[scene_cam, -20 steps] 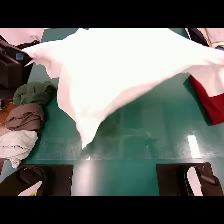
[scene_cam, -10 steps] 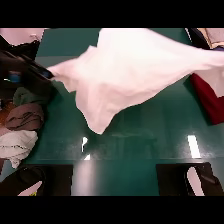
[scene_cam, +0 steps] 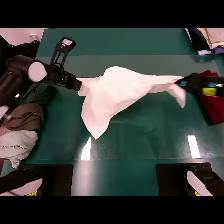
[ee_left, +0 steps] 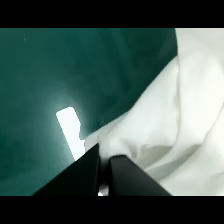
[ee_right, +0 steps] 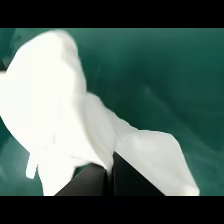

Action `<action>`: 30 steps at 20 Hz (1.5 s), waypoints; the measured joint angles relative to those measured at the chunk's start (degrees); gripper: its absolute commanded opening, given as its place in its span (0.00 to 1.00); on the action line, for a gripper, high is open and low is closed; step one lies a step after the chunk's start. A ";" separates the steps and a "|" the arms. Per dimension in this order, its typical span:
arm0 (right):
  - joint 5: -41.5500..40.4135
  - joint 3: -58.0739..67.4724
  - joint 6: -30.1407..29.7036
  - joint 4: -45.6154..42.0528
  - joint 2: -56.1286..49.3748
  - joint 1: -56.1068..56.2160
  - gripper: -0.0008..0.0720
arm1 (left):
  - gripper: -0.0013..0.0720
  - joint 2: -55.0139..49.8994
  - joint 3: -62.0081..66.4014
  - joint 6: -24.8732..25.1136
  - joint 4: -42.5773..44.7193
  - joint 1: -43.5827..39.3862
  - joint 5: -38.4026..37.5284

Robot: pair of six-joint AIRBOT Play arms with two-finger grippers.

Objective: Fold the shirts.

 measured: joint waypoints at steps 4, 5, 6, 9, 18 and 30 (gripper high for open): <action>-2.71 -0.81 0.61 -1.66 -4.24 5.68 0.04 | 0.90 -5.16 0.74 -0.85 -9.42 8.00 -0.61; -3.26 -0.92 0.63 -1.86 -4.74 6.27 0.04 | 0.90 -5.44 0.85 -0.90 -10.62 9.25 -2.14; -3.76 -0.96 0.68 -2.01 -4.98 6.47 0.04 | 0.90 -5.46 0.92 -0.90 -11.54 10.16 -4.17; -4.46 -1.07 0.81 -2.25 -4.57 5.84 0.04 | 0.90 -3.52 -0.24 -0.85 -12.92 11.65 -8.87; -4.59 -1.14 0.90 -2.51 -1.25 0.74 0.04 | 0.90 15.08 -28.85 -4.13 -18.80 11.23 -9.66; -2.84 -1.14 1.70 -2.45 -1.01 0.20 0.04 | 0.89 17.70 -41.99 -17.05 -23.04 -13.03 6.88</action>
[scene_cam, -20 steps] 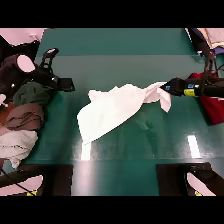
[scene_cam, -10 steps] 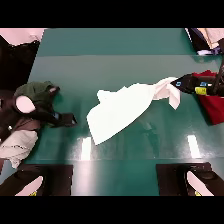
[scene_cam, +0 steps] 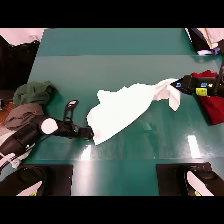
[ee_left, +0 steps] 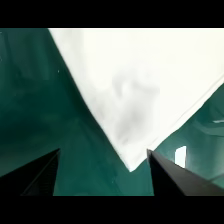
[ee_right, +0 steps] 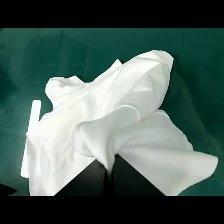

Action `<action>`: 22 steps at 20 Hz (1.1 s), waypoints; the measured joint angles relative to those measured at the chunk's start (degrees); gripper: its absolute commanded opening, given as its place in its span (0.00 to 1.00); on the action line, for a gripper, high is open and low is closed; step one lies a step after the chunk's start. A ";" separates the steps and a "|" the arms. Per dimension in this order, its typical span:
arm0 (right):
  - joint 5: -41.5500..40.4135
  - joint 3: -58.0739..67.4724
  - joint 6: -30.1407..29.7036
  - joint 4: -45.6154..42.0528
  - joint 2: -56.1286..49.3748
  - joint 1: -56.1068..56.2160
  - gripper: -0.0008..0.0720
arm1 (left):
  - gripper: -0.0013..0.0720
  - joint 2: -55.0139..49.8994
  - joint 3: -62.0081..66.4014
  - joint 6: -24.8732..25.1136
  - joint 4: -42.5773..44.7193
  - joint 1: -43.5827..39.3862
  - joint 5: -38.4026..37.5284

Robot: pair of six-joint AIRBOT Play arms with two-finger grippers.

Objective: Fold the shirts.

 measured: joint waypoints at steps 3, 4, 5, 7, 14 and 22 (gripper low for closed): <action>0.39 0.00 0.02 0.02 0.00 0.00 0.04 | 0.89 -2.54 -0.15 -2.12 -0.57 -3.30 2.40; 0.59 0.00 0.04 0.02 0.00 0.00 0.04 | 0.90 -3.37 -0.13 -2.54 -1.20 -4.04 3.19; 0.85 0.00 0.04 0.00 0.00 0.00 0.04 | 0.89 -4.17 -0.09 -2.78 -1.99 -4.72 4.15; 1.25 0.00 0.07 0.02 0.00 0.00 0.04 | 0.89 -5.62 0.09 -3.06 -3.19 -5.51 5.81; 2.14 0.00 0.09 0.02 0.00 0.00 0.04 | 0.06 -7.72 -0.20 -3.56 -4.17 -6.32 9.66; 2.21 1.75 0.11 -0.04 2.29 -0.17 0.04 | 0.06 -4.22 15.10 0.81 3.87 -5.22 2.95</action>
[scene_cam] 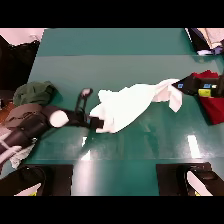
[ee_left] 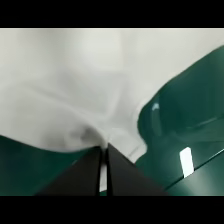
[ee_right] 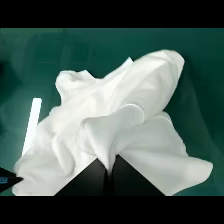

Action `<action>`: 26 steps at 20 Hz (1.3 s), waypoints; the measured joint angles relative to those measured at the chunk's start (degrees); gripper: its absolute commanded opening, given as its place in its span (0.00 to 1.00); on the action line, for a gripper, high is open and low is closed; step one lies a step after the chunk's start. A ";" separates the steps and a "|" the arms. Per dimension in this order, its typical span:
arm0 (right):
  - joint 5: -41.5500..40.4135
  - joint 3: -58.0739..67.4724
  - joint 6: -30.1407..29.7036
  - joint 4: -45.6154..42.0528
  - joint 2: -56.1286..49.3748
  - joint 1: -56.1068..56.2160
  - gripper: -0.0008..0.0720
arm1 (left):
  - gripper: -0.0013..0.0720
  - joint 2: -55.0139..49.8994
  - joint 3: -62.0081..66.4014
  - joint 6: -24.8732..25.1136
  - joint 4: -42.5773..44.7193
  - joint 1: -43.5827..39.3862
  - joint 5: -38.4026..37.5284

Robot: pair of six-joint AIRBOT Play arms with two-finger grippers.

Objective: Fold the shirts.

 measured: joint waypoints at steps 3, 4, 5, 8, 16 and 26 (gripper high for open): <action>-0.20 5.95 0.00 0.00 1.64 -0.94 0.04 | 0.06 5.57 12.59 0.96 8.46 2.69 -5.46; -0.24 8.94 0.00 -0.04 2.01 -1.53 0.04 | 0.06 7.54 16.87 1.14 11.67 3.65 -7.04; -0.20 11.93 0.00 -0.02 2.29 -2.19 0.04 | 0.06 9.64 21.59 1.36 14.75 4.59 -8.39; 0.76 22.05 -0.04 0.00 2.75 -4.74 0.04 | 0.06 14.80 34.71 3.15 22.03 6.34 -11.89; 7.23 45.13 -0.07 0.17 3.04 -15.63 0.04 | 0.06 19.76 57.70 5.86 26.53 7.28 -15.15; 18.95 58.38 2.78 0.81 -1.07 -34.91 0.04 | 0.06 17.22 62.40 7.82 23.76 7.30 -19.93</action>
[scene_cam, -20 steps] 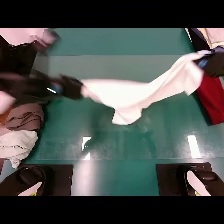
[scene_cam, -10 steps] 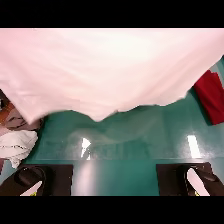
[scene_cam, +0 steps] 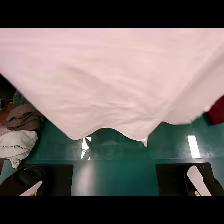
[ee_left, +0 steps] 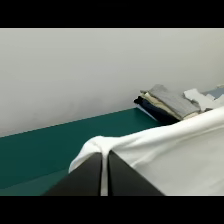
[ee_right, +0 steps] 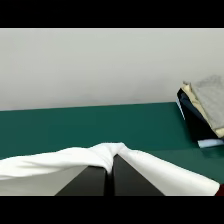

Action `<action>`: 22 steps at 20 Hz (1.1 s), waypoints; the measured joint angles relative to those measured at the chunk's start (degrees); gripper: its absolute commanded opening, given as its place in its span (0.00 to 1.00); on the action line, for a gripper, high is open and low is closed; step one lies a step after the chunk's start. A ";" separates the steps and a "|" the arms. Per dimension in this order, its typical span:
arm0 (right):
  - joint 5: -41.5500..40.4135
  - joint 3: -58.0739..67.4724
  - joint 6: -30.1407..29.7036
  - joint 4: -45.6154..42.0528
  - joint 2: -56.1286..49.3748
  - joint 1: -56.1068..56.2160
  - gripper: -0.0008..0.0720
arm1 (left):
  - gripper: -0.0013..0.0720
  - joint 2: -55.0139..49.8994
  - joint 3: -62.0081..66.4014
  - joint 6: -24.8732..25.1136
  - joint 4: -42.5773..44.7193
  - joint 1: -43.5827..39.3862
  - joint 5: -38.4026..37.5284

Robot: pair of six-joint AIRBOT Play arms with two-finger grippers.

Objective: Fold the shirts.

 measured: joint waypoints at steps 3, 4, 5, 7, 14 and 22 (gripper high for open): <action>2.93 -4.33 0.83 1.05 -3.39 0.04 0.04 | 0.06 -6.34 0.02 0.94 4.96 0.00 -6.51; 3.52 -5.86 0.98 1.03 -4.70 1.33 0.04 | 0.06 -9.35 0.02 1.66 6.75 0.00 -8.92; 3.89 -7.54 1.05 0.46 -6.21 3.52 0.04 | 0.06 -12.68 0.02 2.47 8.57 0.02 -10.71; 3.96 -10.88 1.25 -4.44 -9.27 10.12 0.04 | 0.06 -19.58 0.02 3.89 10.75 0.02 -12.61; -9.68 -24.04 1.38 -24.72 -19.76 36.09 0.04 | 0.06 -39.63 0.02 3.65 14.99 5.11 -7.54; -29.46 -25.81 1.46 -27.45 -34.32 45.27 0.78 | 0.84 -49.94 0.02 1.31 10.12 14.93 -0.31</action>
